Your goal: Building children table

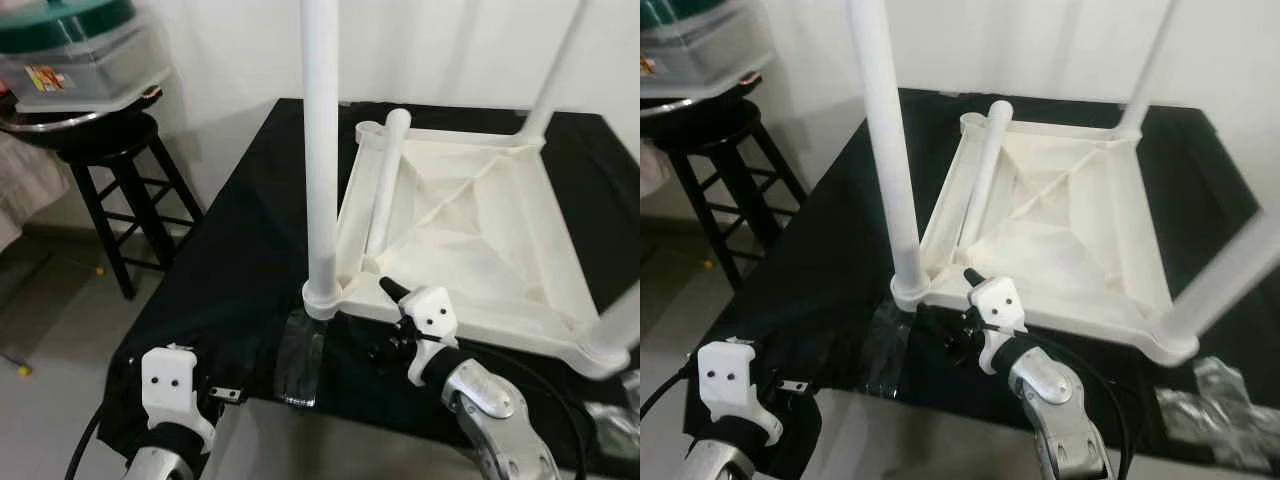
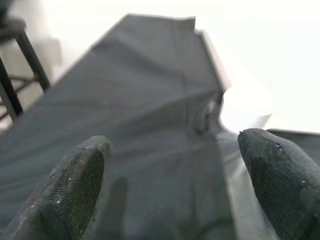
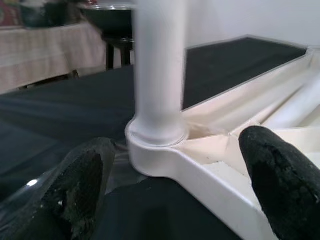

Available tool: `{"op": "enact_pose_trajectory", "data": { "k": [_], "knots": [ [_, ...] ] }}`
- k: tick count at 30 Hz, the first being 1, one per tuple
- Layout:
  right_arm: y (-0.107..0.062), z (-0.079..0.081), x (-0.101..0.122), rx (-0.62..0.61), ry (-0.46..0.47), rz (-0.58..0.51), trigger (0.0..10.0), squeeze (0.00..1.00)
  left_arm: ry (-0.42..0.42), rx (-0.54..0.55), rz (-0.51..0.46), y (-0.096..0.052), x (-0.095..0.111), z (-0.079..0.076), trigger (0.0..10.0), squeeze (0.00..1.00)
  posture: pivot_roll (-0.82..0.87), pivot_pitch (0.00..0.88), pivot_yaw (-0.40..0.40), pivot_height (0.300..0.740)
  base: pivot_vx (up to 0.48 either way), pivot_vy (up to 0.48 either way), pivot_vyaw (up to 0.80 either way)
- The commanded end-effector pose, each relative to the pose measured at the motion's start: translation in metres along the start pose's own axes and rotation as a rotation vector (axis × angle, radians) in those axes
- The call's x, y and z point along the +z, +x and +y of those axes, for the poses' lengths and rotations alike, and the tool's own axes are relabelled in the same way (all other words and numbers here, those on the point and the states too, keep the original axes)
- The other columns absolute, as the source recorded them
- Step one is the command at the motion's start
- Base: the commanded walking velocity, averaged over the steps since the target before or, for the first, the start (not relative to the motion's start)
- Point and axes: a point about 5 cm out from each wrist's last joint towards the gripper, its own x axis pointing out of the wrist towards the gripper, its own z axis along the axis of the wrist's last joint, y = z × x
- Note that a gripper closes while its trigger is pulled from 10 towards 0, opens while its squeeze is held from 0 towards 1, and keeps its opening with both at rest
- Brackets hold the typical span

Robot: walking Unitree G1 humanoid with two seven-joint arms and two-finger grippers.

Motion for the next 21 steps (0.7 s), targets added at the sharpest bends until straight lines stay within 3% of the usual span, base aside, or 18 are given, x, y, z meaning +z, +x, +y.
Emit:
{"op": "enact_pose_trajectory", "data": {
  "k": [1,21],
  "knots": [
    [0.0034,0.0008,0.0004,0.008,-0.001,-0.005,10.0,0.00,-0.012,0.007,0.022,-0.0029,-0.0053,0.0026,10.0,0.00,-0.07,0.069,0.009,0.740,0.000,0.000,0.00],
    [0.0107,-0.0044,0.0038,-0.019,-0.022,-0.005,10.0,0.00,-0.059,-0.092,0.019,0.0039,-0.0032,0.0000,10.0,0.00,-0.07,0.079,0.018,0.740,0.000,0.000,0.00]
  ]
}}
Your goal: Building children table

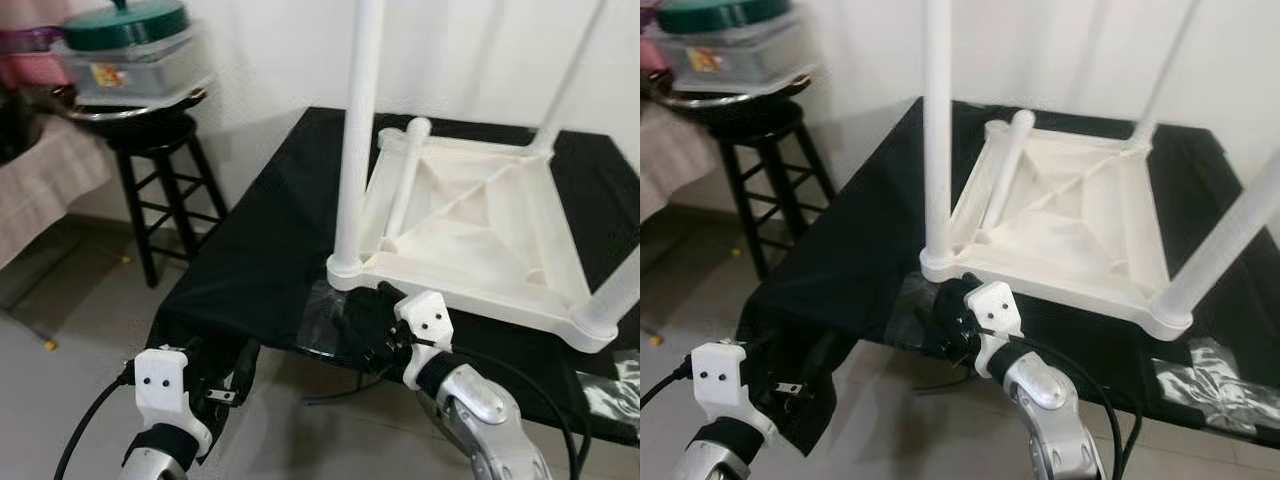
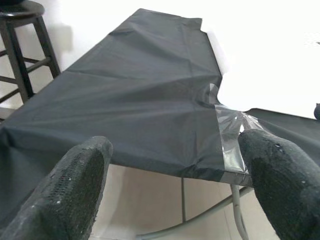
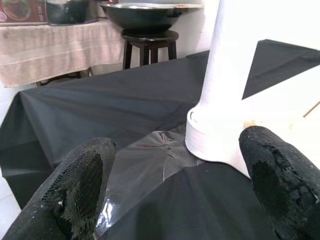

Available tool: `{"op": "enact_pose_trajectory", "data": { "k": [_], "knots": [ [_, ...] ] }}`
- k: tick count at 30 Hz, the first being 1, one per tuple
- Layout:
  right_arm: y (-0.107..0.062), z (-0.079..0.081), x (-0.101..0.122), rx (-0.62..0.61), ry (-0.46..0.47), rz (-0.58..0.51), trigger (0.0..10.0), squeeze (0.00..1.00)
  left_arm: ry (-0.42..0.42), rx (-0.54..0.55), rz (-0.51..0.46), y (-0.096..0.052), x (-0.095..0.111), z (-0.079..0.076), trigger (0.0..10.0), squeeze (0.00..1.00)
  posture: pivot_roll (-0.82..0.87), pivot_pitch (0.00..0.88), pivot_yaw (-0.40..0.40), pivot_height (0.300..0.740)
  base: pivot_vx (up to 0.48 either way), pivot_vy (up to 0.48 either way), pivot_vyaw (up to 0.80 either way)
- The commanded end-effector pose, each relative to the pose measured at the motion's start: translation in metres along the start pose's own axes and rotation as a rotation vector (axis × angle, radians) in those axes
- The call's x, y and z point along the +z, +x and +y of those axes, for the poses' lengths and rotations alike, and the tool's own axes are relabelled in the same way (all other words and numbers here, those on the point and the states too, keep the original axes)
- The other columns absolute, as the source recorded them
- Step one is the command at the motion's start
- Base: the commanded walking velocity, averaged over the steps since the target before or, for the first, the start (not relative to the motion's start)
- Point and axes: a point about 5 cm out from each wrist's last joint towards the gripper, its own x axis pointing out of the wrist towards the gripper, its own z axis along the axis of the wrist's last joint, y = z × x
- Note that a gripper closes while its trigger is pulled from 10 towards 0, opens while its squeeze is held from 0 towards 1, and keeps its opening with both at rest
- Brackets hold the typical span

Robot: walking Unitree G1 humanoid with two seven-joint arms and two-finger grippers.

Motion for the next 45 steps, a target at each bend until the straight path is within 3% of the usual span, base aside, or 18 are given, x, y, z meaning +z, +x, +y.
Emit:
{"op": "enact_pose_trajectory", "data": {
  "k": [1,20,45],
  "knots": [
    [0.0027,0.0008,-0.0029,0.006,-0.004,0.025,10.0,0.00,0.009,-0.010,0.013,-0.0005,-0.0020,0.0021,10.0,0.00,-0.07,0.079,0.018,0.740,0.000,0.000,0.00],
    [0.0088,0.0035,-0.0010,0.047,0.047,0.012,10.0,0.00,-0.008,0.009,-0.027,0.0027,0.0038,0.0066,10.0,0.00,-0.08,0.091,0.013,0.740,0.000,0.000,-0.75],
    [0.0120,0.0051,-0.0013,0.099,0.094,-0.003,10.0,0.00,-0.034,-0.005,-0.028,0.0040,0.0012,0.0090,10.0,0.00,-0.07,0.084,0.023,0.740,0.000,-0.461,0.00]
  ]
}}
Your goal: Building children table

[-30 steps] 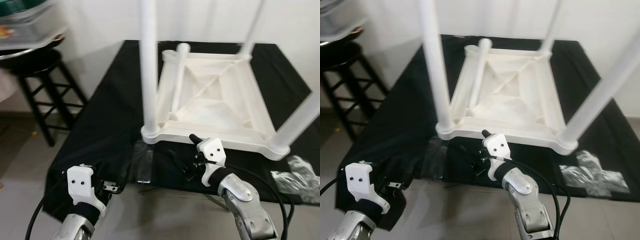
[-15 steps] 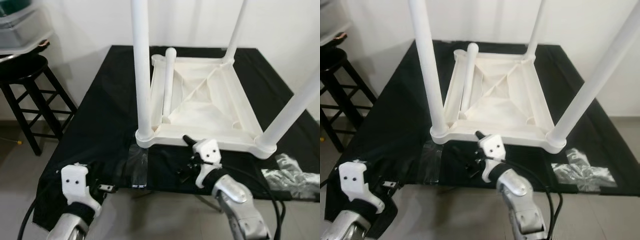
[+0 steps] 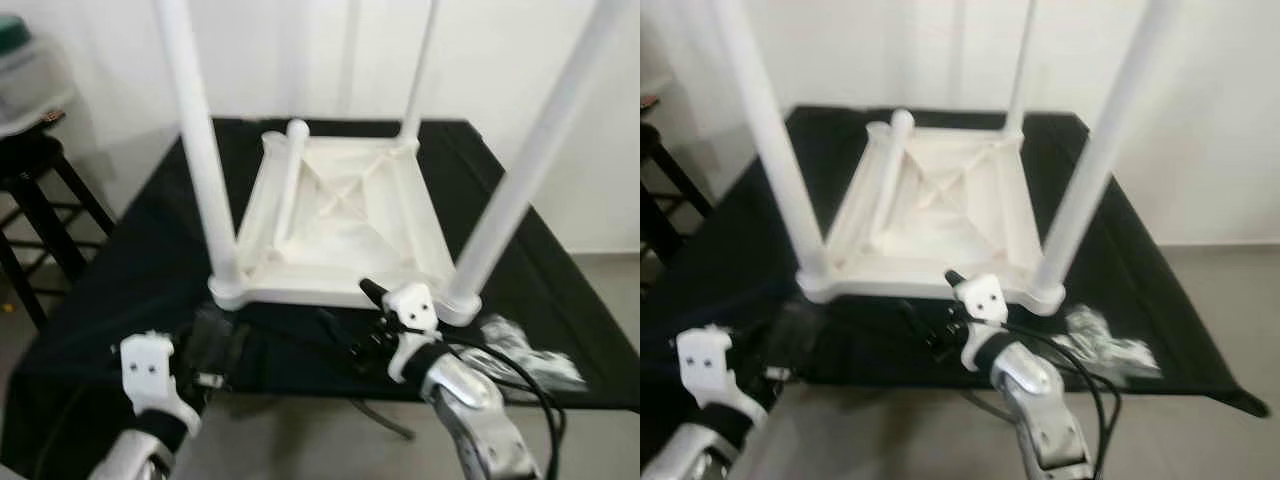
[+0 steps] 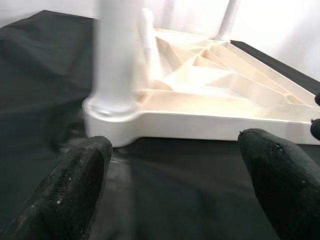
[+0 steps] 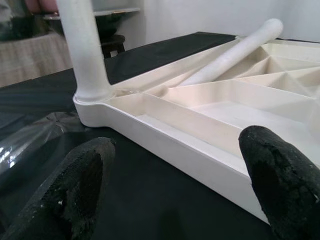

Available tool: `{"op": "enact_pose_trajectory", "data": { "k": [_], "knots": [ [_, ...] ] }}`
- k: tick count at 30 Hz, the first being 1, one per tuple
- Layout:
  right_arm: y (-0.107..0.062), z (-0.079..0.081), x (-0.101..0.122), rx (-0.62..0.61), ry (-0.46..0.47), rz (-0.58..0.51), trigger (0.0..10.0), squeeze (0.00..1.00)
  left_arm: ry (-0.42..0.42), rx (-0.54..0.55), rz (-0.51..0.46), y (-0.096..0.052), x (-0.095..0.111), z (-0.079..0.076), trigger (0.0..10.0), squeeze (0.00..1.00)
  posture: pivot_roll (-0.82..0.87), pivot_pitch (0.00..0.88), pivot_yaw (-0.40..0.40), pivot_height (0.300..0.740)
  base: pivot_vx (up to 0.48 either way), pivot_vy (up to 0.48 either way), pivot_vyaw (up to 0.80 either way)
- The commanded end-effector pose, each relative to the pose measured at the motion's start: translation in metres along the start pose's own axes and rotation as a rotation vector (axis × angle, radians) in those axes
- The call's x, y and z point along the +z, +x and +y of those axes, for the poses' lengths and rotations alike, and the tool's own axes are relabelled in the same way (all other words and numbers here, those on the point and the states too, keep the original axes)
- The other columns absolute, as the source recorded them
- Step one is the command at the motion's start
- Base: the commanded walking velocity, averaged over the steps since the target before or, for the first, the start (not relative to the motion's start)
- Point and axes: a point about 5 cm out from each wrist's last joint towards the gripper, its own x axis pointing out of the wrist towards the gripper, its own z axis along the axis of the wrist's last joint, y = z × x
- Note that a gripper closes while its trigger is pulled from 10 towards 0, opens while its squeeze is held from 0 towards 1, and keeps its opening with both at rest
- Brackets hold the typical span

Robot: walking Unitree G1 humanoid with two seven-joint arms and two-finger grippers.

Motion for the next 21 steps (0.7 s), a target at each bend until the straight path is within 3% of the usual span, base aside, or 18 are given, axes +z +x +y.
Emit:
{"op": "enact_pose_trajectory", "data": {
  "k": [1,10,14,21],
  "knots": [
    [-0.002,-0.003,-0.002,0.000,0.010,0.013,10.0,0.00,-0.020,0.000,0.010,-0.002,-0.003,-0.001,10.0,0.00,-0.07,0.084,0.023,0.740,0.000,-0.469,0.00],
    [-0.002,0.005,-0.002,0.124,0.053,-0.013,10.0,0.00,-0.029,-0.003,0.013,-0.001,-0.005,-0.001,10.0,0.00,-0.08,0.078,0.025,0.740,0.000,-0.469,0.00],
    [-0.004,0.014,-0.002,0.280,0.130,-0.027,10.0,0.00,-0.032,-0.003,0.015,-0.002,-0.006,-0.001,10.0,0.00,-0.07,0.071,0.020,0.740,0.000,-0.469,0.00],
    [-0.004,0.013,-0.004,0.293,0.148,-0.019,10.0,0.00,-0.032,0.000,0.017,-0.003,-0.006,-0.001,10.0,0.00,-0.07,0.070,0.018,0.740,0.000,-0.469,0.00]
  ]
}}
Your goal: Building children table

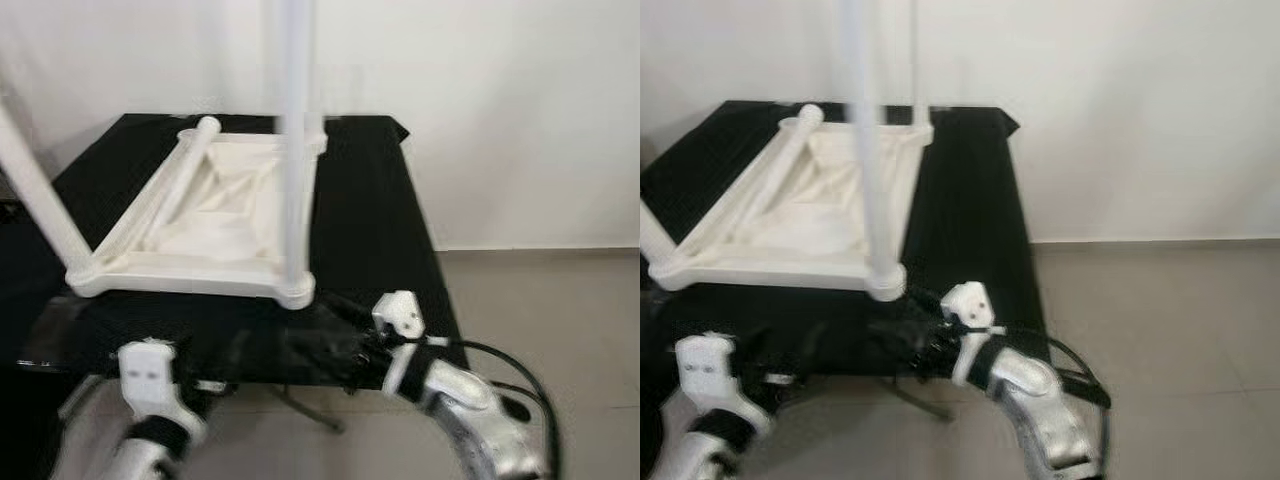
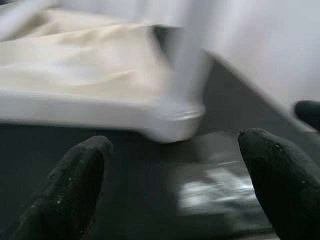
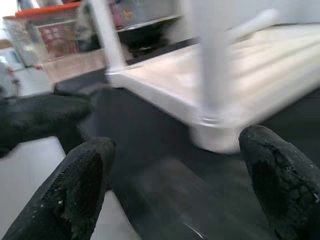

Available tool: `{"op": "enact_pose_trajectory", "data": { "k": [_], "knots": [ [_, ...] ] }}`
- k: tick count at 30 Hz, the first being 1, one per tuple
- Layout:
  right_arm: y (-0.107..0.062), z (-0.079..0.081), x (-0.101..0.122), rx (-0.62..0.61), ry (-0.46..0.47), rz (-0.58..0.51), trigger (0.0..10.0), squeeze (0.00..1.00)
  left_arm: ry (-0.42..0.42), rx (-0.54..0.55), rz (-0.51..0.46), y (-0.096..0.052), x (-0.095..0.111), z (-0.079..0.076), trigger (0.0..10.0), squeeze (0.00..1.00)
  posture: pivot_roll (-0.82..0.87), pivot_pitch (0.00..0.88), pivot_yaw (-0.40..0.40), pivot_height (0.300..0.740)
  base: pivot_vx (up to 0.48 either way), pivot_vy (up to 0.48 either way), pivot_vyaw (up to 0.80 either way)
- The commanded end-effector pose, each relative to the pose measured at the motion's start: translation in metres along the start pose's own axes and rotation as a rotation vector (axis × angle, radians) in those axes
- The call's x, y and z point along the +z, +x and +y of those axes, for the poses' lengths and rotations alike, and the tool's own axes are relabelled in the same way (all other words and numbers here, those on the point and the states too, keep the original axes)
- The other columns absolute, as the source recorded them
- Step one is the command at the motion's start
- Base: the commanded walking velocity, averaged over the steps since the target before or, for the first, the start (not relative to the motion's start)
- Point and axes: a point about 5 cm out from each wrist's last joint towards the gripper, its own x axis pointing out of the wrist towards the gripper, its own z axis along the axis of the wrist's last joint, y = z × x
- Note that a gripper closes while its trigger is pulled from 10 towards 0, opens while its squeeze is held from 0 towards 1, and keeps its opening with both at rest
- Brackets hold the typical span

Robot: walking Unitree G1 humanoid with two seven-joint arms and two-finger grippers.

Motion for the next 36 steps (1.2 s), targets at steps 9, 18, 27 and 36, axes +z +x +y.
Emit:
{"op": "enact_pose_trajectory", "data": {
  "k": [9,18,27,36],
  "knots": [
    [0.001,-0.021,0.005,-0.258,-0.002,-0.022,10.0,0.00,0.005,-0.001,0.009,-0.002,0.001,0.005,10.0,0.00,-0.07,0.078,0.026,0.740,0.000,-0.469,0.00],
    [0.004,-0.027,0.014,-0.354,-0.137,-0.015,10.0,0.00,0.018,-0.061,0.039,-0.001,0.001,0.000,10.0,0.00,-0.07,0.088,0.026,0.740,0.000,-0.469,0.00],
    [0.010,-0.024,0.013,-0.410,-0.255,0.014,10.0,0.00,0.029,-0.015,0.026,0.001,0.004,0.001,10.0,0.00,-0.09,0.102,0.033,0.740,0.000,-0.472,0.00],
    [0.013,-0.026,0.013,-0.431,-0.256,0.008,10.0,0.00,0.065,0.022,0.010,0.001,0.005,0.004,10.0,0.00,-0.09,0.106,0.030,0.740,0.000,-0.469,0.00]
  ]
}}
